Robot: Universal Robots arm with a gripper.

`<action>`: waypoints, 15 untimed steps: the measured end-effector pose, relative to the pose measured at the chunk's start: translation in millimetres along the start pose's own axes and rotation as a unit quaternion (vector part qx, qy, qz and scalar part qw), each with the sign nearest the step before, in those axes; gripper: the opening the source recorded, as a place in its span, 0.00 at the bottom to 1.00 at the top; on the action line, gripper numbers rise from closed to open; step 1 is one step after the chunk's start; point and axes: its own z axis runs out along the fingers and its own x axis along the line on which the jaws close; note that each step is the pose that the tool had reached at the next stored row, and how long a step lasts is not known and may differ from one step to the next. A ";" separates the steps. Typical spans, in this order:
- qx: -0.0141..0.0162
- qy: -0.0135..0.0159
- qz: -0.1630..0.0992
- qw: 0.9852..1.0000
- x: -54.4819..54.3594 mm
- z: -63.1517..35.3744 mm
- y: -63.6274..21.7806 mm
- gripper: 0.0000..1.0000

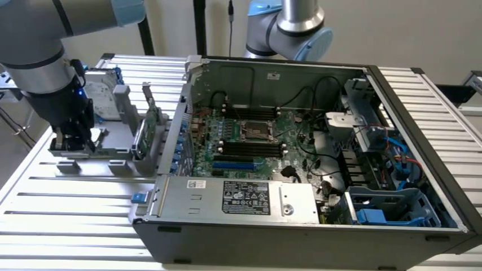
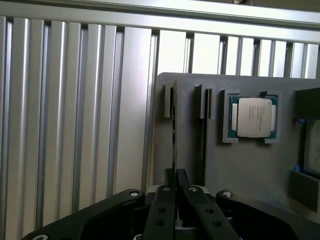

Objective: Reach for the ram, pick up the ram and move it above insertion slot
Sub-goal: 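Pick up the ram and move it above insertion slot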

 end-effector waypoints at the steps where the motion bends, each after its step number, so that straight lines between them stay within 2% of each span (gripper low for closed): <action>1: 0.000 0.000 0.000 1.000 -0.1 -2.3 0.1 0.13; 4: 0.000 -0.002 0.000 1.000 -0.5 -10.9 0.3 0.13; 9: 0.000 -0.003 0.000 1.000 -1.3 -31.2 -1.5 0.13; 15: -0.001 -0.003 0.000 1.000 -2.1 -59.2 -10.1 0.13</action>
